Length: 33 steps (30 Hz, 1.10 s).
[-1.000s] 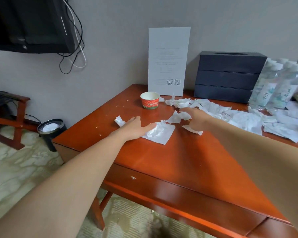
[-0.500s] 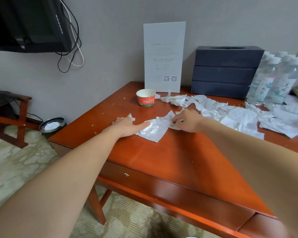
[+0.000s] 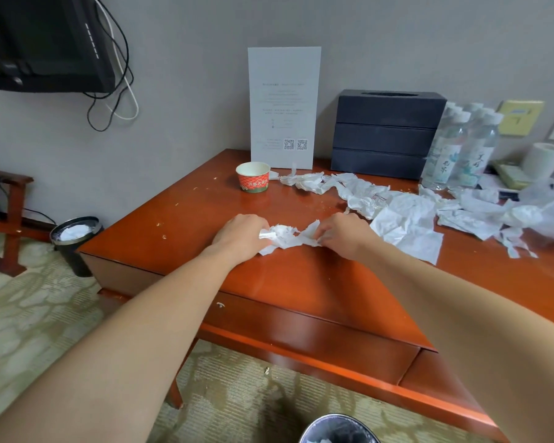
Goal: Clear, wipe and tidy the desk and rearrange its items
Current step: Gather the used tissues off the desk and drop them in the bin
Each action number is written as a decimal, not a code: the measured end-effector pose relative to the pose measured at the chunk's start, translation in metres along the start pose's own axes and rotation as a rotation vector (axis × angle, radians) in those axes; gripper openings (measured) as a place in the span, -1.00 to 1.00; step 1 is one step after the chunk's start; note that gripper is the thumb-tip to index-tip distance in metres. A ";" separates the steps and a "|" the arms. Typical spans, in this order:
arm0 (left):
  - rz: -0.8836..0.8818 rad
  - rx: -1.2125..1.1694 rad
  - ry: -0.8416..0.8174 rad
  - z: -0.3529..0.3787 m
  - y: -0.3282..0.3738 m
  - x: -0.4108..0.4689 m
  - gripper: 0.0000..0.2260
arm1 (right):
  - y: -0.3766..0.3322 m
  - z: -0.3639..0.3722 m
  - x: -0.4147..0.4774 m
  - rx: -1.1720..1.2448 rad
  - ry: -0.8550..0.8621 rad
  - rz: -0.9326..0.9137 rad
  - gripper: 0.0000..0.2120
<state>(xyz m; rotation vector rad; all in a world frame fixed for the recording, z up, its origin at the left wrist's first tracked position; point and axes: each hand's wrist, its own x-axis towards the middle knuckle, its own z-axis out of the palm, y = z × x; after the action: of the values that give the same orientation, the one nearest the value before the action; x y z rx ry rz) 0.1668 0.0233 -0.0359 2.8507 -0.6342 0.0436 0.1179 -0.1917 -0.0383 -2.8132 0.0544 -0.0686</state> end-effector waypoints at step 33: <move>0.183 -0.269 0.015 0.036 0.130 -0.225 -0.77 | 0.001 -0.002 -0.305 0.098 0.240 0.280 -0.80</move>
<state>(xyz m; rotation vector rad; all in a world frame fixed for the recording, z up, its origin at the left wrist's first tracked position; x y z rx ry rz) -0.0927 -0.0059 -0.0613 2.5264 -0.8278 0.0087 -0.1864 -0.1799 -0.0490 -2.6569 0.4842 -0.3328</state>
